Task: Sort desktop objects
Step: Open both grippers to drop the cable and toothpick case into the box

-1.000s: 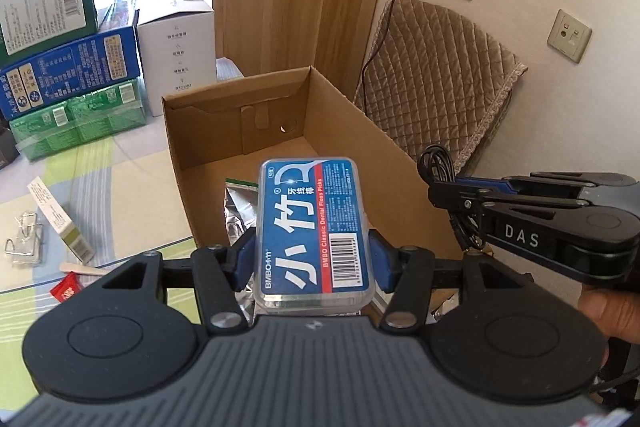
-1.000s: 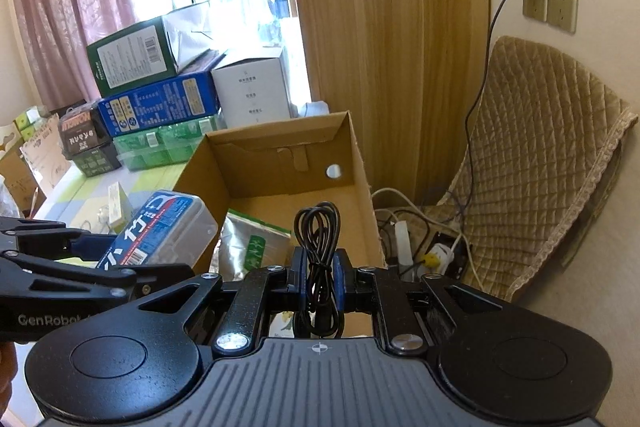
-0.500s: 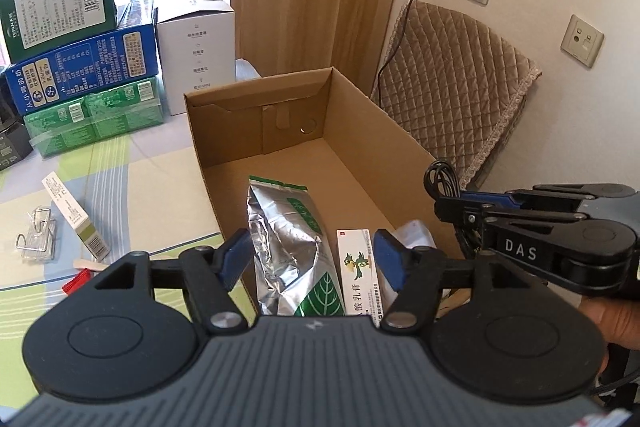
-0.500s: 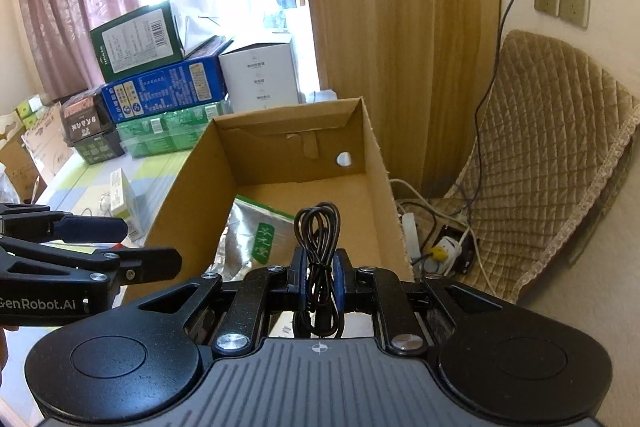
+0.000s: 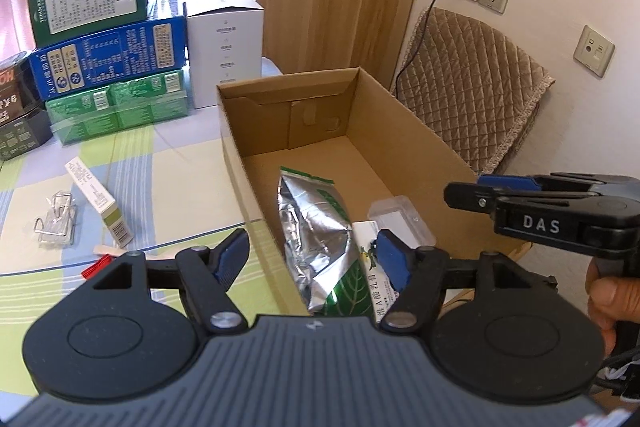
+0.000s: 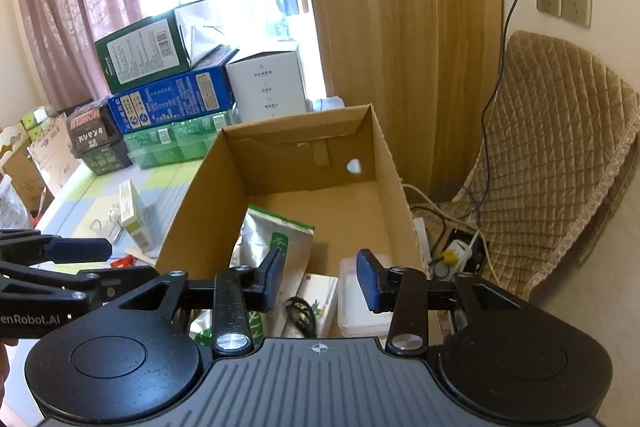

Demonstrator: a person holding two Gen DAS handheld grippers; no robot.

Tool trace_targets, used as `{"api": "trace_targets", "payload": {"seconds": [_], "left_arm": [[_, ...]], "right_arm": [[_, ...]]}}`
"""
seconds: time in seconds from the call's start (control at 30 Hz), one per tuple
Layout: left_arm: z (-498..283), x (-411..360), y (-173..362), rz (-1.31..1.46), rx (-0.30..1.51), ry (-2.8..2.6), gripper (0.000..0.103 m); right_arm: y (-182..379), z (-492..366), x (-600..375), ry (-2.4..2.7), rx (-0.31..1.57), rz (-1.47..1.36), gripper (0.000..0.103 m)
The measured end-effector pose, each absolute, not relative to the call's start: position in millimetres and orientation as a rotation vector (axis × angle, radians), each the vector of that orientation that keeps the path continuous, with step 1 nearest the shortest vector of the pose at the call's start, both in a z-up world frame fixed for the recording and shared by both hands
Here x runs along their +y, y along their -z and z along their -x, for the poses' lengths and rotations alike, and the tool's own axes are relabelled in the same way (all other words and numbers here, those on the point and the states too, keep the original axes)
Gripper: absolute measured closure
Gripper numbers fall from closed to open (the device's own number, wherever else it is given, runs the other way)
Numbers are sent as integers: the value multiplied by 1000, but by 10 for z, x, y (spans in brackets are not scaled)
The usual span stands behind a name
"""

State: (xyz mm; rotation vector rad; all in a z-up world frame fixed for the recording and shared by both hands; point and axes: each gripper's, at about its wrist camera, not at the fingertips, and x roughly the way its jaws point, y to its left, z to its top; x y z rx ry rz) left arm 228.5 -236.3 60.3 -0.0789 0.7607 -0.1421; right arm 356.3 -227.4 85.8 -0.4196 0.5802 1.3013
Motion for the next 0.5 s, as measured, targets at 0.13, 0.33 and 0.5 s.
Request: {"api": "trace_targets", "payload": {"seconds": [0.13,0.33,0.5], "left_arm": [[-2217,-2323,-611,79,759,139,36],[-2087,-2258,-646,78,754,124,31],[-1949,-2163,-688,72,748,108,27]], "right_arm": [[-875,-3488,-2316,-1310,578,433,57],[-946,-3311,-2386,-1322,548,454,40],[-1002,-3182,-2436,-1328,529,459,26]]}}
